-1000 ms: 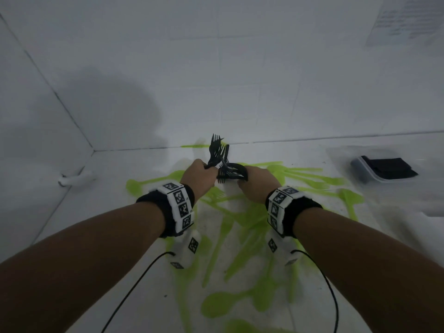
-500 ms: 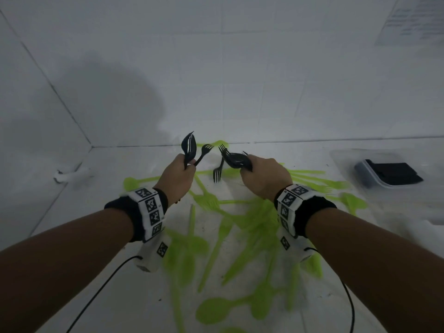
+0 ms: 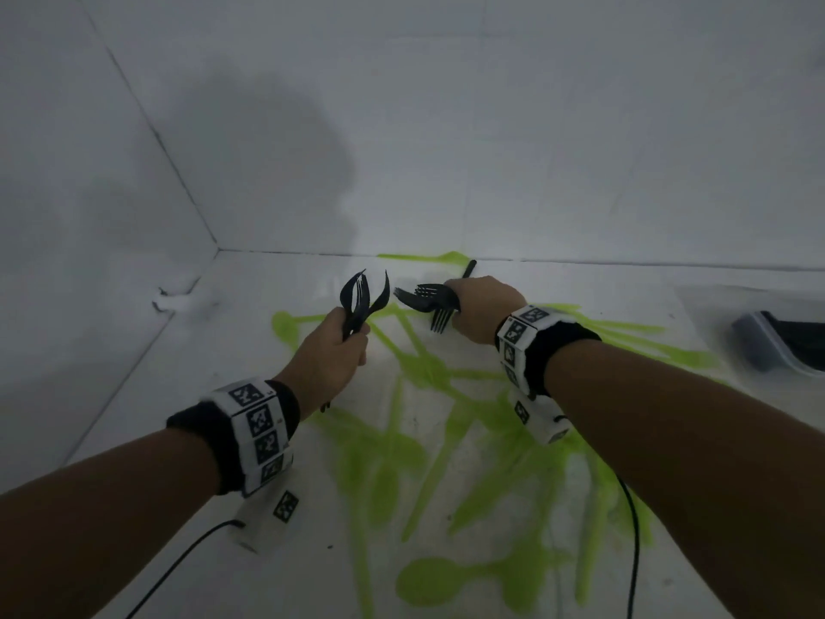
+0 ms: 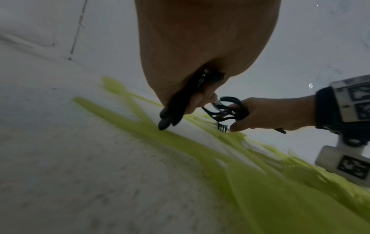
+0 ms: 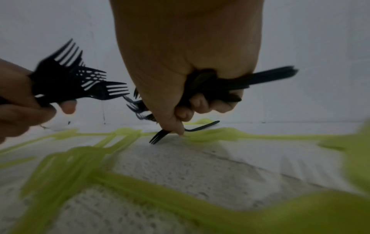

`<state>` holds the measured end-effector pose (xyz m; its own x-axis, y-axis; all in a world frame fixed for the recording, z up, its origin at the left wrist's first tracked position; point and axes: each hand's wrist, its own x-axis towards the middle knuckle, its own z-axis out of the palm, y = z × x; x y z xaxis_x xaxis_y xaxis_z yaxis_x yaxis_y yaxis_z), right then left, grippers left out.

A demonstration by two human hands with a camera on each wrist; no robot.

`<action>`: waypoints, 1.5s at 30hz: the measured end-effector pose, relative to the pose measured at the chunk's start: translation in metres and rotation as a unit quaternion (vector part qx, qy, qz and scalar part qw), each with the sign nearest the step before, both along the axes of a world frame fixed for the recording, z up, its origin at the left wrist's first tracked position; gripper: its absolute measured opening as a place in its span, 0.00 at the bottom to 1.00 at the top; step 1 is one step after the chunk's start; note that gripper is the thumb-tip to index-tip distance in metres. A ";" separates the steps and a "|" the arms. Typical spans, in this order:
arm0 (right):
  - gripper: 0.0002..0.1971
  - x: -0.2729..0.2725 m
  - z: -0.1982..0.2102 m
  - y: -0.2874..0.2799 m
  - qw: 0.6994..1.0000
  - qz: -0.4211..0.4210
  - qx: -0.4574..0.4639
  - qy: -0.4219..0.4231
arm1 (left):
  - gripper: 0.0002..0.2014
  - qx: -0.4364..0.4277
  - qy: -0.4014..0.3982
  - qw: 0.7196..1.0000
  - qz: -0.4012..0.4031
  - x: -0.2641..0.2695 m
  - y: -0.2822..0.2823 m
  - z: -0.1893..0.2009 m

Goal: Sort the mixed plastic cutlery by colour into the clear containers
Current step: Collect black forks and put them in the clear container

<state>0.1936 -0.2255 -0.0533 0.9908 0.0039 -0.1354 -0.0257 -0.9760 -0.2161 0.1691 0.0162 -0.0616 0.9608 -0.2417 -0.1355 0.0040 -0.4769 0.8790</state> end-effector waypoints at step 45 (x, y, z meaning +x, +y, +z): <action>0.08 -0.274 0.026 -0.077 0.793 -0.351 0.460 -0.192 | 0.05 -0.129 0.046 0.967 -0.217 -0.144 -0.162 0.013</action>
